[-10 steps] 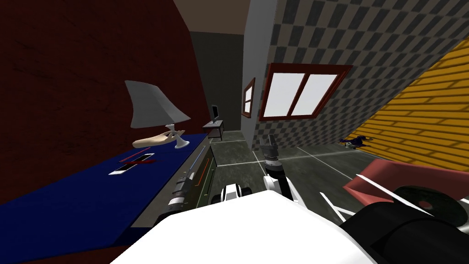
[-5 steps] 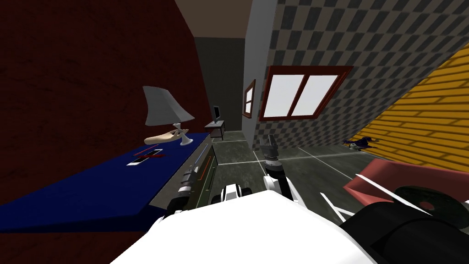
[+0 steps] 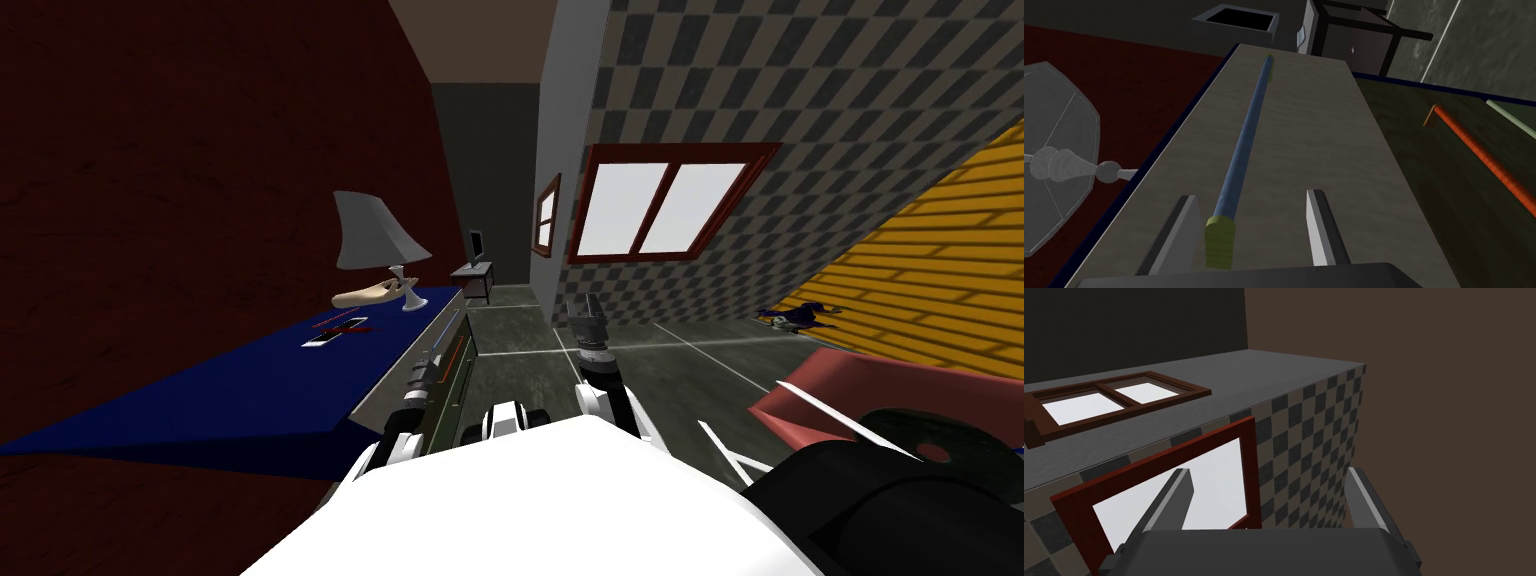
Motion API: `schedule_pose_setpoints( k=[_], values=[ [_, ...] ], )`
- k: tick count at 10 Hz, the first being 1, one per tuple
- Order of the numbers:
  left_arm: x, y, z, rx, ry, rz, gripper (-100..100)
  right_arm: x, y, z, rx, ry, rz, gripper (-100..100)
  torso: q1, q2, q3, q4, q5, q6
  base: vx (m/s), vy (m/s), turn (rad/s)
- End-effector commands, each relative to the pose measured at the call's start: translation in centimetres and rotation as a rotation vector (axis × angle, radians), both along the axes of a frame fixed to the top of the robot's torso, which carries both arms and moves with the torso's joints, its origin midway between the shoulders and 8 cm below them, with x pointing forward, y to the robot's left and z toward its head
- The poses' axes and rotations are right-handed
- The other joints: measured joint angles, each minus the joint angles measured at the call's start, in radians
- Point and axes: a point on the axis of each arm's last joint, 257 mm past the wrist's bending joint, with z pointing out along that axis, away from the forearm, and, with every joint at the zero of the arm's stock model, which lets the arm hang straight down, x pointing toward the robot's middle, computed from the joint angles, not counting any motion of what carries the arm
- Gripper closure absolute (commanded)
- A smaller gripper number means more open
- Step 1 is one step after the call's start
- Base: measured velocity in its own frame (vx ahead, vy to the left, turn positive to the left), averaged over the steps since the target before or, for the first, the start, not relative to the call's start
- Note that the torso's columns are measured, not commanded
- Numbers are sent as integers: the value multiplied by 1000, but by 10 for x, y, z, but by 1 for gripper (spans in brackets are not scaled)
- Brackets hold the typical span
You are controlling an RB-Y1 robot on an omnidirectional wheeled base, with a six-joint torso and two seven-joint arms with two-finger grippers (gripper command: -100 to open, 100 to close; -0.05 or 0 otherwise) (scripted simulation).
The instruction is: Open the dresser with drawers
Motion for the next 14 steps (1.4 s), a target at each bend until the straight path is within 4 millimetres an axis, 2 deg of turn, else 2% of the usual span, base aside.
schedule_pose_setpoints(
  k=[1, 4, 5, 7, 10, 11, 13, 14],
  values=[
    [-6, 5, -33, -5, 73, 12, 100, 0, 0, 0, 0, 0, 0, 0, 2, -4, -2, -1, 1, 1, 7, -1, -5],
    [-6, 5, -34, -5, 75, 13, 100, 0, 0, 0, 0, 0, 0, 0, 2, -2, -1, -1, 1, 2, 4, 0, 7],
    [13, -8, -30, -11, 68, 1, 100, 0, 0, 0, 0, 0, 0, 0, 1, 0, 0, 0, 1, 1, -114, -31, 145],
    [39, -16, -22, -10, 46, -18, 100, 0, 0, 0, 0, 0, 0, 0, 0, 8, 5, 2, 0, -1, -118, -8, 58],
    [38, -15, -37, -10, 76, -15, 100, 0, 0, 0, 0, 0, 0, 0, 2, -6, -4, -3, 1, 0, -5, 6, -2],
    [61, -31, -28, -13, 66, -33, 100, 0, 0, 0, 0, 0, 0, 0, 2, -7, -5, -4, 1, 2, -102, -18, 208],
    [85, -40, -17, -10, 44, -52, 100, 0, 0, 0, 0, 0, 0, 0, -1, 2, 1, 0, -1, 3, -122, -9, 40],
    [82, -38, -31, -9, 73, -47, 100, 0, 0, 0, 0, 0, 0, 0, -1, -2, -1, 1, -1, 5, -33, 8, -51]
  ],
)
